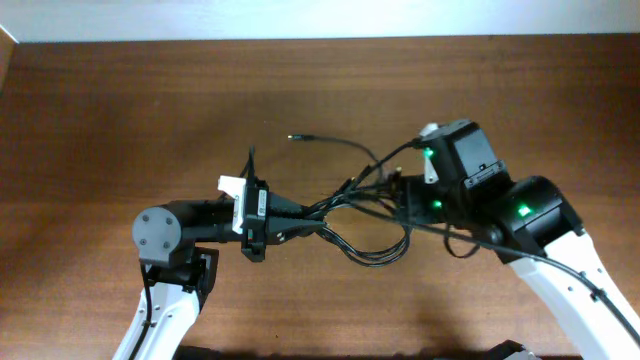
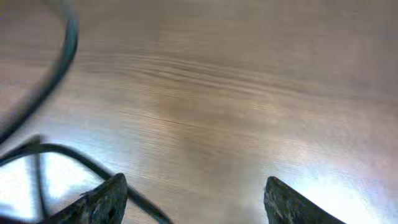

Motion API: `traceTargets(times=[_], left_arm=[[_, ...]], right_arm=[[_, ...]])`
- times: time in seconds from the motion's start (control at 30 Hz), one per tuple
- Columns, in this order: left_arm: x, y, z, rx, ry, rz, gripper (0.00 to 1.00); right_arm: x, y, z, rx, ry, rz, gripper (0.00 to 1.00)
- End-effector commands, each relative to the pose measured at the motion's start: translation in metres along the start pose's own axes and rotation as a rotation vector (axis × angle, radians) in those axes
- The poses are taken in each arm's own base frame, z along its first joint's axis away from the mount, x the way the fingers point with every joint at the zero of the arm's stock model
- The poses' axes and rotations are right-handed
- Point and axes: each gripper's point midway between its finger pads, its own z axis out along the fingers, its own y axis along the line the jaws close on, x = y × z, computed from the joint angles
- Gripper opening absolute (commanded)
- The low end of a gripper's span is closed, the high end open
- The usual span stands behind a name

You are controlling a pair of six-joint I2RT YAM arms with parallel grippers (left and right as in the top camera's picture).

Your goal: Untangle cables

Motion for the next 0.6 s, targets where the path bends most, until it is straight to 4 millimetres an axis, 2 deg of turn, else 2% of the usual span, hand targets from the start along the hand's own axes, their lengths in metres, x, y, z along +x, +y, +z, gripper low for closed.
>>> traceTargets(times=[0.0,0.1,0.2,0.3,0.37,0.43,0.53,0.57], left_arm=[[-0.011,0.001,0.001,-0.017,-0.019,-0.114,0.0],[-0.005,0.003,0.001,-0.015,-0.005,-0.186,0.0],[0.01,0.013,0.0,-0.051,0.009,-0.342,0.0],[0.017,0.034,-0.002,-0.167,-0.023,-0.478,0.0],[0.014,0.052,-0.006,-0.267,-0.085,-0.623,0.0],[0.012,0.065,-0.01,-0.33,-0.153,-0.792,0.0],[0.01,0.076,-0.015,-0.367,-0.253,-1.079,0.0],[0.01,0.076,-0.014,-0.348,-0.283,-1.239,0.0]], right_arm=[[0.006,-0.029,-0.005,0.072,0.036,0.08,0.66],[0.005,-0.031,-0.022,0.048,-0.01,0.096,0.66],[0.008,-0.027,-0.066,-0.02,-0.147,0.09,0.67],[0.021,-0.019,-0.11,-0.128,-0.264,0.078,0.86],[0.032,-0.01,-0.132,-0.217,-0.314,0.062,0.92],[0.037,-0.005,-0.14,-0.248,-0.334,0.009,0.98],[0.057,0.029,-0.143,-0.421,-0.278,-0.301,0.98],[0.065,0.031,-0.14,-0.428,-0.254,-0.397,0.99]])
